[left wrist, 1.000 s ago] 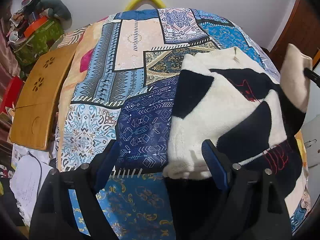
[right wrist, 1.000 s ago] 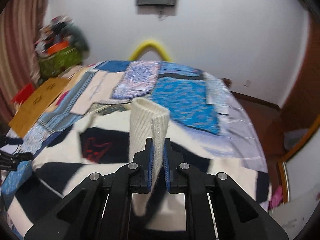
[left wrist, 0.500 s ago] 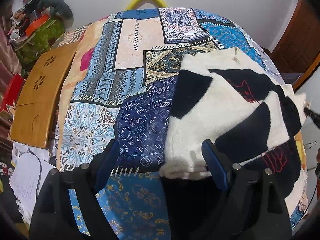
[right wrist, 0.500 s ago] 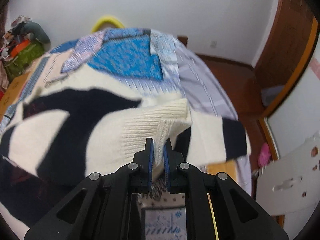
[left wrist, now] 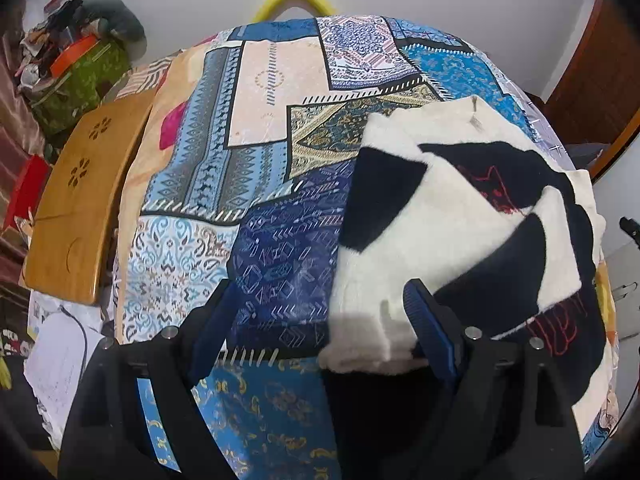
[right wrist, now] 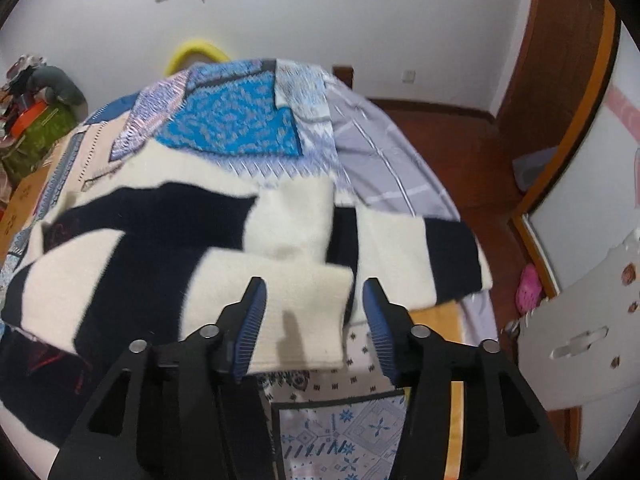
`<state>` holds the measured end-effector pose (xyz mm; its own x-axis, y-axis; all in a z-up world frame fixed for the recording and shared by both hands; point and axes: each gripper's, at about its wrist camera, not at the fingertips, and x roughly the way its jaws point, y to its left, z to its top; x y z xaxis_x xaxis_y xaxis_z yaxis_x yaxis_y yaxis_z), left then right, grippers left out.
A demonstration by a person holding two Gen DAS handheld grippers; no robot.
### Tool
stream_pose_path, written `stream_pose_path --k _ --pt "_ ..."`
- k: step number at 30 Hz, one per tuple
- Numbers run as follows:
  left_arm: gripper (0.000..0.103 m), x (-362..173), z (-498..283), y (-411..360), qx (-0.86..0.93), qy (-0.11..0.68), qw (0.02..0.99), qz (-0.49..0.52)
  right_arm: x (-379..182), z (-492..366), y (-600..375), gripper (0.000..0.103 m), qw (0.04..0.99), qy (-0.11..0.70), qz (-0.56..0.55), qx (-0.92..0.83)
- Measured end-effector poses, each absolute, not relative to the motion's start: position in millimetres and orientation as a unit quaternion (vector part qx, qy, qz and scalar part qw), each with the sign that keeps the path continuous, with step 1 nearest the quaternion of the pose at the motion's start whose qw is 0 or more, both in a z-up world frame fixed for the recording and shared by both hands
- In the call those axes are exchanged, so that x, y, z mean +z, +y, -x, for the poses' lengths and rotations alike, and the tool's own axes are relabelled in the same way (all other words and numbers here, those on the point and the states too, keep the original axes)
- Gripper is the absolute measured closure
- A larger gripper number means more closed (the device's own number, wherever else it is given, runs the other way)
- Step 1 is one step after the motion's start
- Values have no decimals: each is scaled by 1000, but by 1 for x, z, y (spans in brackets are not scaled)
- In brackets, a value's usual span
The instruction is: Fold small clothes
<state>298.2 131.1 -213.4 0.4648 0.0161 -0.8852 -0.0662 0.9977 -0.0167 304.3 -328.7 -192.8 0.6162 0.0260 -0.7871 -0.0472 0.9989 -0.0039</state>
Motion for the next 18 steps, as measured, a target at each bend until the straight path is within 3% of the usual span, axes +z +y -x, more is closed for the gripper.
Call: stream_pose_path --k 7,13,18 --pt "18 -206 -336 112 4 518 855 17 -169 -296 -291 33 915 393 54 76" --pt "19 -221 -375 100 -11 537 843 41 -175 -295 -269 31 910 395 69 105" --pt "36 -242 -397 92 -18 559 828 48 -189 -299 -274 31 903 414 56 102"
